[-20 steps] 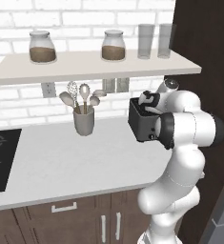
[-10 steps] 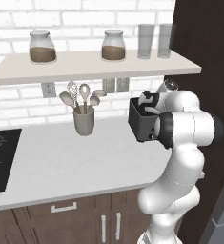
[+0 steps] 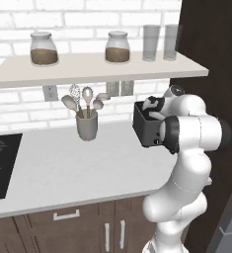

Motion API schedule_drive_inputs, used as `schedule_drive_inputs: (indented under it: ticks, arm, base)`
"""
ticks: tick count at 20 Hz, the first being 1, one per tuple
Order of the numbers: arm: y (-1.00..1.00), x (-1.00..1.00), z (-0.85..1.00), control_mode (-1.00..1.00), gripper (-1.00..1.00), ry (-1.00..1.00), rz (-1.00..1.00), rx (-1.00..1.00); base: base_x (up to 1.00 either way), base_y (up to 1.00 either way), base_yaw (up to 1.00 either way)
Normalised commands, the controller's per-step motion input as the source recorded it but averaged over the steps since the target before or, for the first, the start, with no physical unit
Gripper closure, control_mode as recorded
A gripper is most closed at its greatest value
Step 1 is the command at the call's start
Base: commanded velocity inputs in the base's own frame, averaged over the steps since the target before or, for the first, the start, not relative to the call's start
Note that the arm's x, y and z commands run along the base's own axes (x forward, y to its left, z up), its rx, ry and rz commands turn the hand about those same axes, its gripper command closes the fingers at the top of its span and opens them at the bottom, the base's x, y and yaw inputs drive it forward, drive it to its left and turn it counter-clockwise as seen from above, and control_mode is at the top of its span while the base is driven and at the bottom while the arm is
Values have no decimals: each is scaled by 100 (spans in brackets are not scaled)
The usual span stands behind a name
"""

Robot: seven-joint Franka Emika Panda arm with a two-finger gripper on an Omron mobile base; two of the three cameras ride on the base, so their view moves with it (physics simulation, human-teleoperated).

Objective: Start the toaster. Once the lever pops up, take the bread to the plate on the dining counter.

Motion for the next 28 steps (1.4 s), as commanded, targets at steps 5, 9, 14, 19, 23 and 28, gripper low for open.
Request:
schedule_drive_inputs:
  ticks: [5,9,14,19,23,28]
  arm:
    - [0,0,0,-100,-100,0,0,0]
    - [0,1,0,-100,-100,0,0,0]
    - [0,0,3,-100,-100,0,0,0]
    - [0,0,13,-100,-100,0,0,0]
    - [0,0,23,-100,-100,-1,0,0]
    - [0,0,0,-100,-100,0,0,0]
  base:
    - [0,0,0]
    - [0,0,0]
    - [0,0,0]
    - [0,0,0]
    - [0,0,0]
    - [0,0,0]
